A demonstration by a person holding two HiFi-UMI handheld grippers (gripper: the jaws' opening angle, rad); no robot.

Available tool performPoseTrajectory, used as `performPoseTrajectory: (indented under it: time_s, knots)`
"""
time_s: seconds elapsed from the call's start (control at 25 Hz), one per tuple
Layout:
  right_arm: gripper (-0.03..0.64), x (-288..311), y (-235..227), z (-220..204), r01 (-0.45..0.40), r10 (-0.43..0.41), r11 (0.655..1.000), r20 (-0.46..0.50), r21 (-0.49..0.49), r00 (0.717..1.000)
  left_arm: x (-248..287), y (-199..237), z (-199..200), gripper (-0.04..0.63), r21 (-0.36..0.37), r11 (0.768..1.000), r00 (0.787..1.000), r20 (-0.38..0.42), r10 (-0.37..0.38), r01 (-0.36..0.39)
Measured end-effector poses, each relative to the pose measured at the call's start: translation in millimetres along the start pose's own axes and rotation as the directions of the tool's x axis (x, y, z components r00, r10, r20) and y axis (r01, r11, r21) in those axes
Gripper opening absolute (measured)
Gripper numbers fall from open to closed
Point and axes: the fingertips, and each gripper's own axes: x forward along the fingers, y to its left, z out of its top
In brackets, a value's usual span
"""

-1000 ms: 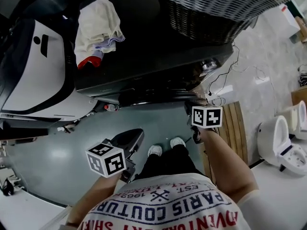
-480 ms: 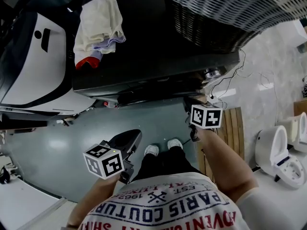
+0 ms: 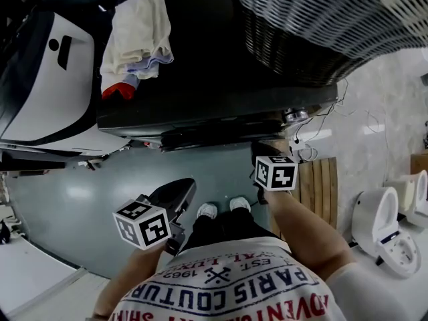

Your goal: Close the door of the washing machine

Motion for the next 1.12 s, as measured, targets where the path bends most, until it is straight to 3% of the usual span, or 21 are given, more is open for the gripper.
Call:
performPoseTrajectory:
  time_s: [0.2, 0.4, 0.52, 0.8, 0.92, 1.12]
  knots:
    - [0.02, 1.7, 0.4, -0.1, -0.016, 0.015, 0.997, -0.023, -0.081, 1.0, -1.4, 0.4, 2.2, 0.028, -0.021, 0.999, 0.999, 0.029, 0.031, -0.03]
    - [0.02, 7.2, -4.4, -5.2, -0.059, 0.059, 0.998, -0.064, -0.002, 0.996, -0.1, -5.2, -3.2, 0.028, -0.044, 0.998, 0.998, 0.04, 0.05, -0.048]
    - [0.02, 5.5, -4.9, -5.6, -0.08, 0.076, 0.995, -0.066, -0.063, 0.995, 5.2, -12.3, -9.3, 0.028, -0.044, 0.998, 0.999, 0.024, 0.044, -0.043]
    - [0.02, -4.2, -12.4, -0.7, -0.238, 0.229, 0.969, -0.124, -0.065, 0.966, 15.0, -22.7, -14.0, 0.028, -0.041, 0.999, 1.0, 0.011, 0.017, -0.016]
    - [0.02, -23.9, -11.1, 7.3, -0.286, 0.28, 0.957, -0.104, -0.046, 0.954, 10.3, -29.0, -14.3, 0.028, -0.029, 1.0, 1.0, 0.023, -0.008, 0.009]
    - [0.02, -81.0, 24.8, 18.2, -0.367, 0.367, 0.93, 0.013, 0.012, 0.93, -11.3, -39.8, -15.2, 0.028, -0.011, 0.999, 0.997, 0.061, -0.05, 0.051]
